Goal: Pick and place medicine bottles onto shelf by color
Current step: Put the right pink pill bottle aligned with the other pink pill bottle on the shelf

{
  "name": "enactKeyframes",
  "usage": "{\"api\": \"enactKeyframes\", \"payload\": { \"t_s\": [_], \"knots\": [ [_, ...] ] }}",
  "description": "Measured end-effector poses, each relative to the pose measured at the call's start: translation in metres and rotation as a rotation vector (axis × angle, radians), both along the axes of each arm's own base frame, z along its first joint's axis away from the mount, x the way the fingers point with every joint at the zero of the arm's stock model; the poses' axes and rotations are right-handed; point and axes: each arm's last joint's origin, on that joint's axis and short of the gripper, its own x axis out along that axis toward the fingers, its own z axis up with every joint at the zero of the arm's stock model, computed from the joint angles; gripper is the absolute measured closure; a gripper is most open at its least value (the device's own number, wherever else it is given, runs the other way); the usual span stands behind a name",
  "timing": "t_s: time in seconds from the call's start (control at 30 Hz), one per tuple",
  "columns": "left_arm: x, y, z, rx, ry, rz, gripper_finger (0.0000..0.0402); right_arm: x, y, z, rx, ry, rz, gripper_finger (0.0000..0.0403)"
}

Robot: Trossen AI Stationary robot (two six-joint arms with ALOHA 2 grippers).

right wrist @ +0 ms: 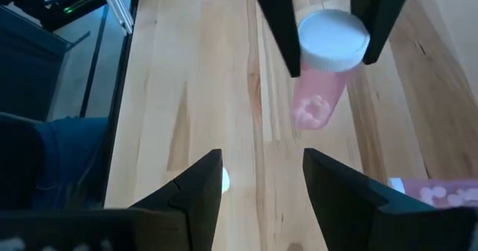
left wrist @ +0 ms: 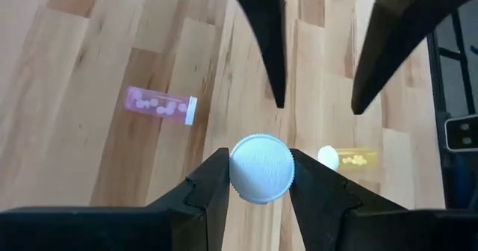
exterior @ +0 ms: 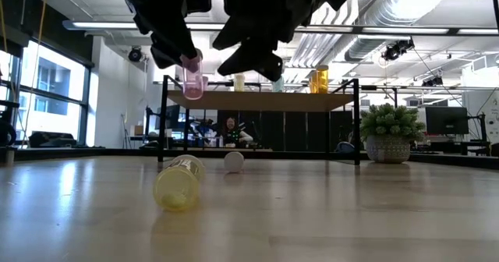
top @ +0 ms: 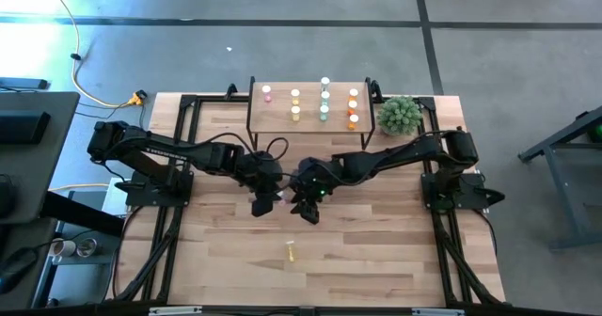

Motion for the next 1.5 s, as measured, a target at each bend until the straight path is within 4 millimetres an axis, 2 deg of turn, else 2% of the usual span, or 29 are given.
{"api": "enactKeyframes", "payload": {
  "t_s": [0.3,0.57,0.7,0.8,1.2,1.37,1.5],
  "knots": [
    [-0.001,0.002,0.000,0.030,0.010,0.047,0.0287,-0.010,0.010,0.009,-0.023,0.031,-0.022,0.0224],
    [-0.007,0.003,-0.002,0.070,0.062,0.070,0.0287,-0.028,0.003,0.023,-0.120,0.097,-0.119,0.0224],
    [-0.012,0.004,0.004,0.111,0.086,0.089,0.0287,-0.039,0.000,0.037,-0.164,0.098,-0.146,0.0224],
    [-0.014,0.009,0.016,0.143,0.069,0.109,0.0287,-0.048,-0.006,0.046,-0.212,0.102,-0.176,0.0224],
    [-0.027,0.059,0.052,0.280,0.149,0.225,0.0287,-0.081,-0.038,0.097,-0.388,-0.039,-0.318,0.0224],
    [-0.034,0.084,0.080,0.316,0.126,0.286,0.0287,-0.095,-0.052,0.116,-0.417,-0.092,-0.372,0.0224],
    [-0.044,0.104,0.105,0.383,0.111,0.366,0.0287,-0.103,-0.059,0.122,-0.422,-0.099,-0.394,0.0224]
  ]
}}
